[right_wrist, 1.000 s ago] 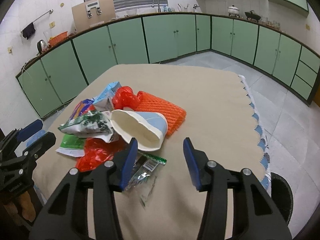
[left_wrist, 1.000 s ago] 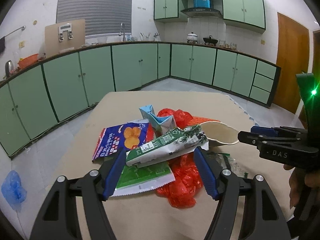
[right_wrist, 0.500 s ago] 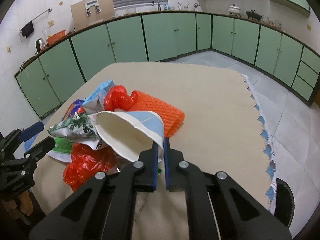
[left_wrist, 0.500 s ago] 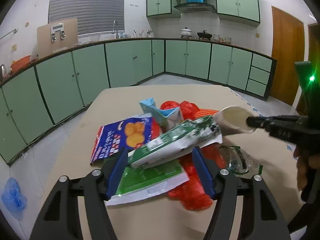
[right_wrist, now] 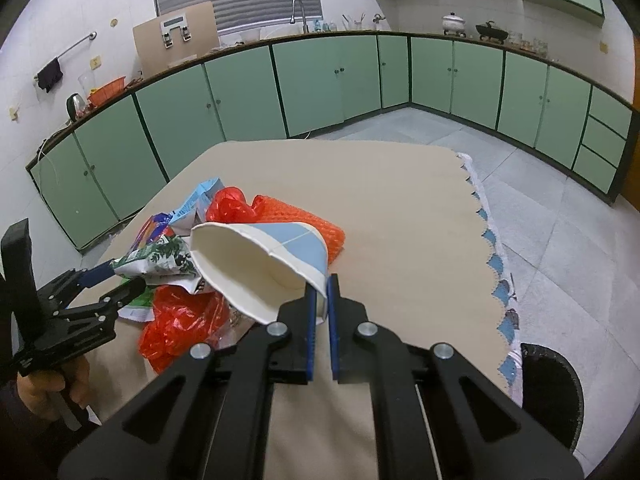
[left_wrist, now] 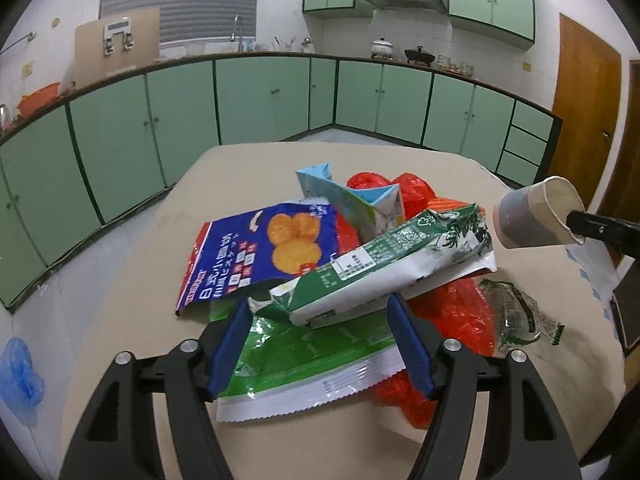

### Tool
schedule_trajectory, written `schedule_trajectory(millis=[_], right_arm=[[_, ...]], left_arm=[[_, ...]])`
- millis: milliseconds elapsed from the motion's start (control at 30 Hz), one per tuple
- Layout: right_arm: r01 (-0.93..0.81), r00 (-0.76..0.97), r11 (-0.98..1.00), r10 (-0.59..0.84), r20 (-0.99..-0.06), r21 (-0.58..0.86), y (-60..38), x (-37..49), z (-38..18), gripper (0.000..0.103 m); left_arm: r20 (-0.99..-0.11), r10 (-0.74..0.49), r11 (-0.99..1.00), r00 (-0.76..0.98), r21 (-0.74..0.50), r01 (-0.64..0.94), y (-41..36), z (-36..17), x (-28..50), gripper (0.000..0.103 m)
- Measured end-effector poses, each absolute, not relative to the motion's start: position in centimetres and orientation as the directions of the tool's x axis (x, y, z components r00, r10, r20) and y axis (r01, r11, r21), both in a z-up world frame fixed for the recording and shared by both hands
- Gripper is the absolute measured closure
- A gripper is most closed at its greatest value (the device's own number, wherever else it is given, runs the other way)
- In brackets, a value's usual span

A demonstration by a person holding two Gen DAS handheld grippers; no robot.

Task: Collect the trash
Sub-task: 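Grasp the paper cup with the right gripper while the left gripper grasps the green carton, then carry the cup and green carton to the bin and release both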

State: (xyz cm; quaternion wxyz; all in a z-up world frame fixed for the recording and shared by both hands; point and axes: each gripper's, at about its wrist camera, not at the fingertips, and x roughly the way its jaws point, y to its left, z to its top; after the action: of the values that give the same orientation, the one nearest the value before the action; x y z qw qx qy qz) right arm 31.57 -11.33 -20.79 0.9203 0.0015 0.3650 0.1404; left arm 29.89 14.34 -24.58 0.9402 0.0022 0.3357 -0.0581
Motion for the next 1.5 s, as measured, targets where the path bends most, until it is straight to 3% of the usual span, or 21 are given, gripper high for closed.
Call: schedule_trajectory(millis=[467,1000,1033,1067,1133,1367,1500], right_arm=[[-0.224,0.706,0.968,0.242,-0.665,0.114,-12.6,30.6,-20.2,0.099],[-0.221,0.714,0.969,0.240,-0.658,0.114,-12.8,30.2,-20.0,0.099],[-0.220,0.713,0.969,0.239,-0.659,0.114,-12.8,30.3,-20.0,0.099],[-0.220,0.711,0.969,0.240,-0.661,0.115,-12.8,30.3,-20.1,0.099],[-0.221,0.710,0.969,0.238,-0.663,0.111,-12.8,30.3,-20.2,0.098],[-0.218,0.708,0.969,0.237,-0.665,0.112,-13.1,30.0,-20.1,0.099],[-0.225,0.712,0.967,0.244,-0.658,0.115,-13.2,29.7,-19.6,0.099]], left_arm=[[-0.591,-0.314,0.940,0.743,-0.084,0.330,9.8,-22.9,26.9,0.035],[-0.614,-0.259,0.956,0.746,-0.053,0.289,9.8,-23.8,30.0,0.033],[-0.617,-0.263,0.955,0.742,-0.059,0.290,9.7,-23.9,30.3,0.039],[-0.617,-0.270,0.954,0.739,-0.066,0.294,9.6,-23.9,30.2,0.056],[-0.620,-0.301,0.945,0.724,-0.095,0.312,9.5,-23.9,30.2,0.071],[-0.560,-0.337,0.939,0.757,-0.137,0.316,9.2,-22.1,27.9,0.084],[-0.554,-0.341,0.938,0.759,-0.152,0.311,9.2,-21.5,27.3,0.084]])
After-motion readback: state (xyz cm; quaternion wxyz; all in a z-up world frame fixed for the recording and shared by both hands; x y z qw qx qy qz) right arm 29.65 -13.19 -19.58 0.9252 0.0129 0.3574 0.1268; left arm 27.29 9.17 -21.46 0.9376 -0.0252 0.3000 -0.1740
